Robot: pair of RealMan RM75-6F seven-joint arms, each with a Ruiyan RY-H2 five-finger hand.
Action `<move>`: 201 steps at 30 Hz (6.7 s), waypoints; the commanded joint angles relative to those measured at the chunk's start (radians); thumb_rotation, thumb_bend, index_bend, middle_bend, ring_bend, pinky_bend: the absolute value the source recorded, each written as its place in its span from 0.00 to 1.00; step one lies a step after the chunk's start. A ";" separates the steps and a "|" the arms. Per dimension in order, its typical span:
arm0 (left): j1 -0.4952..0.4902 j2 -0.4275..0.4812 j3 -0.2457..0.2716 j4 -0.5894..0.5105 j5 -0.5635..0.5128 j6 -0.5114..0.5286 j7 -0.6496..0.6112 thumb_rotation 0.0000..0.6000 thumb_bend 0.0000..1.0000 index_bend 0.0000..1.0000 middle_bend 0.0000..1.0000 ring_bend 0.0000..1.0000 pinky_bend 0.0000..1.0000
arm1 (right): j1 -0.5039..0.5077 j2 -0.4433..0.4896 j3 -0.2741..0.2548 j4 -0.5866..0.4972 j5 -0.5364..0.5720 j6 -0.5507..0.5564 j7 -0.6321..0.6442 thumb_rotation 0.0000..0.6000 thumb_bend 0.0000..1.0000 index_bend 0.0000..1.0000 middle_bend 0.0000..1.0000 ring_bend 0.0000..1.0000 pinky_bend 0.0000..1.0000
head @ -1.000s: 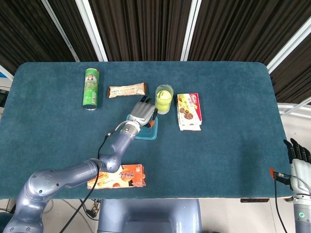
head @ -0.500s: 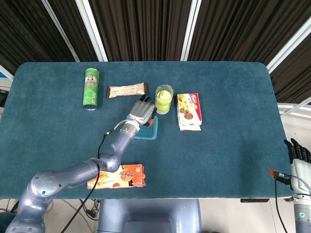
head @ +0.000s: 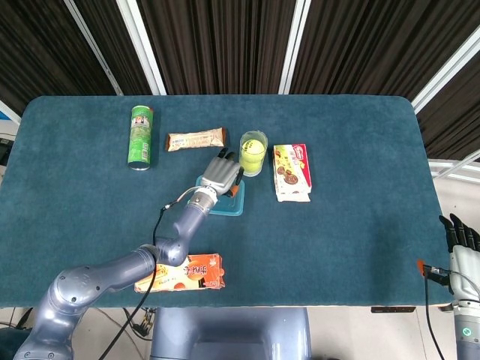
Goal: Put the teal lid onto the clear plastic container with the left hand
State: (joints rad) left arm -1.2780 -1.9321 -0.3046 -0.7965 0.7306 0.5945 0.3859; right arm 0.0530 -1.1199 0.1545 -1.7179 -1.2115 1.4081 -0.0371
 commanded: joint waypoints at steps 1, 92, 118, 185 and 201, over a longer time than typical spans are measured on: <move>-0.001 -0.004 0.000 0.006 0.005 -0.001 -0.001 1.00 0.44 0.65 0.62 0.11 0.00 | 0.000 0.000 0.000 0.000 0.000 0.000 0.000 1.00 0.29 0.10 0.00 0.00 0.00; 0.156 0.233 0.135 -0.522 0.199 0.191 0.084 1.00 0.44 0.66 0.62 0.11 0.00 | -0.006 -0.003 0.002 -0.003 -0.002 0.016 -0.009 1.00 0.29 0.10 0.00 0.00 0.00; 0.143 0.197 0.111 -0.441 0.194 0.124 0.015 1.00 0.44 0.66 0.62 0.11 0.00 | -0.005 -0.003 0.004 0.000 0.002 0.014 -0.008 1.00 0.29 0.10 0.00 0.00 0.00; 0.169 0.107 0.145 -0.281 0.268 0.106 0.018 1.00 0.44 0.66 0.62 0.11 0.00 | -0.005 0.000 0.008 -0.005 0.006 0.012 0.000 1.00 0.29 0.10 0.00 0.00 0.00; 0.183 0.244 0.088 -0.509 0.286 0.209 0.068 1.00 0.44 0.66 0.62 0.11 0.00 | -0.005 -0.002 0.005 -0.003 -0.001 0.017 -0.006 1.00 0.29 0.10 0.00 0.00 0.00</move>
State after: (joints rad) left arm -1.1018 -1.7201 -0.2066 -1.2636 1.0208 0.7817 0.4351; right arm 0.0477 -1.1217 0.1595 -1.7210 -1.2125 1.4250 -0.0435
